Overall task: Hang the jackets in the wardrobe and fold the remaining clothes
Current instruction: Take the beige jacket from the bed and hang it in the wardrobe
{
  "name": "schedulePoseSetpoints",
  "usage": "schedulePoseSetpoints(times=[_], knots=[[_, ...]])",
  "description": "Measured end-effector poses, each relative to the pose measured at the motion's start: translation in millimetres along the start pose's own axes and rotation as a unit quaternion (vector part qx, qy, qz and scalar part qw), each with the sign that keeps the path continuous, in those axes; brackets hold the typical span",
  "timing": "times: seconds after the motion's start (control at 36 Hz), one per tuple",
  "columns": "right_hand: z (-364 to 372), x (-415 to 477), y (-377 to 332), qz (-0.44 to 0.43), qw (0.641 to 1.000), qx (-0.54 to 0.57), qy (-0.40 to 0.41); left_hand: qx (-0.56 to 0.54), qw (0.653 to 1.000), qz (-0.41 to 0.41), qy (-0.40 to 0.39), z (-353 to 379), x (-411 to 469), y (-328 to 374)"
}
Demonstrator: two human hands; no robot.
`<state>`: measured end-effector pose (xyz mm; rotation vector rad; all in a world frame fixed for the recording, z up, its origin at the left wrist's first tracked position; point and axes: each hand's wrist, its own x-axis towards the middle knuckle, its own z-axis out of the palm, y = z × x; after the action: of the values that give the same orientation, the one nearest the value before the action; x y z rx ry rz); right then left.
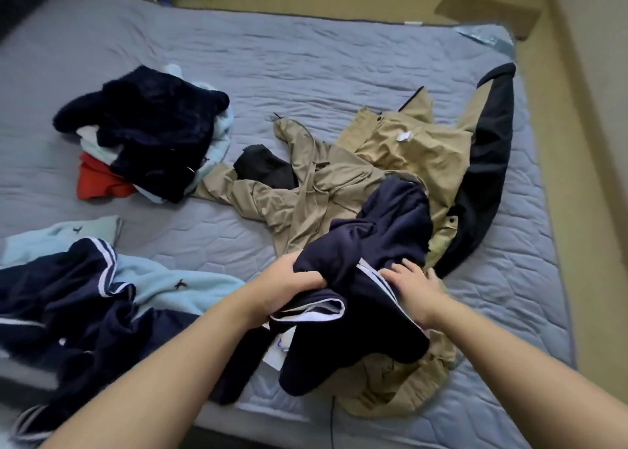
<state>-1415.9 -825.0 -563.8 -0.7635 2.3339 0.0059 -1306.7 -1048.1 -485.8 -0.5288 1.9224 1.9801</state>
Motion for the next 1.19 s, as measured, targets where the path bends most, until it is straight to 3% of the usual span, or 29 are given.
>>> schedulePoseSetpoints(times=[0.03, 0.08, 0.17, 0.25, 0.33, 0.39, 0.44, 0.5, 0.56, 0.61, 0.64, 0.69, 0.75, 0.81, 1.06, 1.19], knots=[[-2, -3, -5, 0.033, 0.998, -0.055, 0.021, 0.006, 1.000, 0.001, 0.002, -5, -8, 12], [-9, -8, -23, 0.101, 0.992, -0.010, 0.069, 0.019, 1.000, 0.005, 0.015, -19, -25, 35], [-30, -5, -66, 0.146, 0.941, 0.291, 0.092, 0.057, 0.995, 0.029, 0.078, -50, -55, 60], [-54, -7, -129, 0.147, 0.841, 0.513, 0.087, 0.159, 0.968, 0.050, 0.189, -92, -90, 72], [-72, -8, -210, 0.135, 0.661, 0.737, 0.038, 0.269, 0.913, 0.032, 0.306, -137, -132, 74], [-88, -13, -273, 0.094, 0.553, 0.828, -0.019, 0.302, 0.861, 0.043, 0.408, -165, -161, 77], [-106, -23, -336, 0.045, 0.498, 0.862, -0.078, 0.331, 0.792, 0.073, 0.508, -191, -192, 85], [-124, -37, -392, -0.018, 0.474, 0.872, -0.122, 0.341, 0.730, 0.114, 0.581, -216, -221, 93], [-136, -48, -433, -0.090, 0.502, 0.848, -0.143, 0.334, 0.691, 0.144, 0.625, -241, -247, 98], [-139, -54, -457, -0.172, 0.583, 0.782, -0.141, 0.355, 0.674, 0.125, 0.635, -265, -261, 93], [-135, -54, -463, -0.202, 0.631, 0.736, -0.139, 0.371, 0.687, 0.090, 0.618, -276, -263, 86], [-118, -50, -462, -0.221, 0.709, 0.653, -0.150, 0.387, 0.754, -0.024, 0.530, -286, -260, 62], [-90, -43, -449, -0.186, 0.760, 0.601, -0.163, 0.384, 0.812, -0.135, 0.419, -281, -252, 28], [-59, -35, -425, -0.138, 0.810, 0.548, -0.159, 0.361, 0.844, -0.196, 0.344, -265, -240, -10], [29, -12, -277, -0.003, 0.909, 0.402, -0.113, 0.381, 0.882, -0.226, 0.159, -178, -177, -90], [52, -16, -194, 0.054, 0.946, 0.302, -0.101, 0.401, 0.888, -0.199, 0.108, -132, -133, -114]])
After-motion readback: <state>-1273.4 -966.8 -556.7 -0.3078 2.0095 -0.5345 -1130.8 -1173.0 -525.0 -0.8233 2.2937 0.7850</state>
